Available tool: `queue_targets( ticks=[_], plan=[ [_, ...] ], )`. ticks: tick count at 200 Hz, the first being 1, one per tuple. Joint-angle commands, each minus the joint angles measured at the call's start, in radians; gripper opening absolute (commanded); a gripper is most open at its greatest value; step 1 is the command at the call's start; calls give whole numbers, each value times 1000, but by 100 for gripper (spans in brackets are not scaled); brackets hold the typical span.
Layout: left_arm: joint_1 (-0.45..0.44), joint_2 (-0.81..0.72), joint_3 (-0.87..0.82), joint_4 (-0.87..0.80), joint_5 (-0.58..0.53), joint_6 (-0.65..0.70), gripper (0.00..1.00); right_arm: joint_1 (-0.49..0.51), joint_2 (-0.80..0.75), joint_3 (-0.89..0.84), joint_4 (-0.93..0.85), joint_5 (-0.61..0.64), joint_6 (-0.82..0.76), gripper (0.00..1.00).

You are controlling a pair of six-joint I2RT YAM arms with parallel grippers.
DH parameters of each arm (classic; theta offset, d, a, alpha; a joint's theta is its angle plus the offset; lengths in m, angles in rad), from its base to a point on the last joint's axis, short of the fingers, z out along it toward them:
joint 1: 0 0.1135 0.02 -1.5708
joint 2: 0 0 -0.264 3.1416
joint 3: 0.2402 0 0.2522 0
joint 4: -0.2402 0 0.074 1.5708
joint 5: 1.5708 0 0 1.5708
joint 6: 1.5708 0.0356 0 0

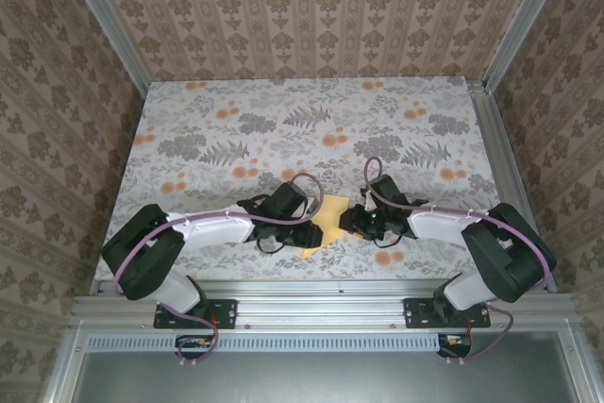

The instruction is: Fold a paper plane with a square sheet of paper (pick it up from the middle)

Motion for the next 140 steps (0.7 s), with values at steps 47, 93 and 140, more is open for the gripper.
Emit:
queue_targets(
  ticks=[47,93,140],
  plan=[
    [42,25,8,-123,-11,109,29,46,-28,28,-61,-3,26,42],
    [41,48,6,-91,7,109,28,54,-12,40,-72,18,29,43],
    [41,77,-1,-81,0,112,26,65,13,54,-52,10,35,43]
  ],
)
